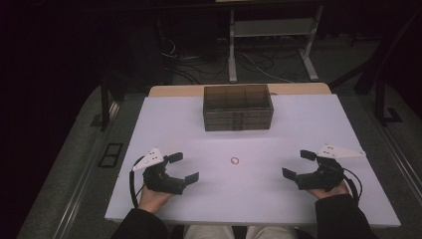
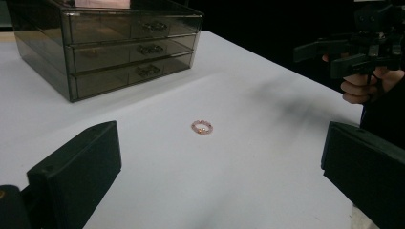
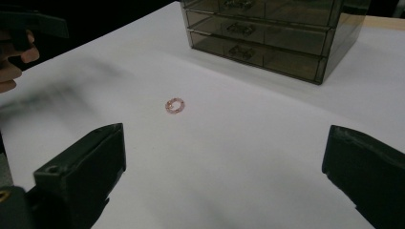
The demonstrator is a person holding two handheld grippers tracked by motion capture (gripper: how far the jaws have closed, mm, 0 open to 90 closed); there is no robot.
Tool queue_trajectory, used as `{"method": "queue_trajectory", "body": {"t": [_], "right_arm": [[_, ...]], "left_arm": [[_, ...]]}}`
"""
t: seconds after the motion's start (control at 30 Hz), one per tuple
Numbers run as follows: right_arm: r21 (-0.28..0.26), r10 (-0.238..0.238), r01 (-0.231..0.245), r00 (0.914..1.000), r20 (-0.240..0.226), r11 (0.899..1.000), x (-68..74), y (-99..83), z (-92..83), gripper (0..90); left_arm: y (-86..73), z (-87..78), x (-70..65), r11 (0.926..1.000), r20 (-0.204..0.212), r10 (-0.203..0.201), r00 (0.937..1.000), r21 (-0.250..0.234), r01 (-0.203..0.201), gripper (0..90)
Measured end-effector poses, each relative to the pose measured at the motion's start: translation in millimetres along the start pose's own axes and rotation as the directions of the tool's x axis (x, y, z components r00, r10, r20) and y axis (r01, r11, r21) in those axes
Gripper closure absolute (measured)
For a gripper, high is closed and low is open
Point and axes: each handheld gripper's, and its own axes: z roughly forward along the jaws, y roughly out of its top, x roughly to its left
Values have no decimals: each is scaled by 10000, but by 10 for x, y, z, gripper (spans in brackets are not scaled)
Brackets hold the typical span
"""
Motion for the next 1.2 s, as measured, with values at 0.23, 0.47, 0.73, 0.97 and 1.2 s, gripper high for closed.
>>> {"method": "queue_trajectory", "body": {"t": [0.23, 0.47, 0.73, 0.97, 1.2], "right_arm": [[111, 22, -20, 9999, -129, 9999, 1, -5, 5, 4], [342, 58, -49, 9997, -252, 9994, -7, -12, 12, 4], [470, 133, -117, 9994, -330, 9988, -12, -14, 9, 4], [536, 138, -120, 9993, -343, 9985, -11, -15, 10, 4], [650, 147, -123, 9992, -378, 9978, 1, -19, 8, 4]], "left_arm": [[2, 0, -21, 10000, 19, -22, 10000, -17, 22, 0], [3, 25, -40, 9998, 144, 29, 9999, 197, -31, 0], [6, 37, -76, 9996, 221, 3, 9998, 298, -10, 0], [11, 68, -125, 9989, 328, 5, 9995, 458, -20, 0], [58, 75, -163, 9974, 387, 37, 9992, 722, -65, 0]]}}
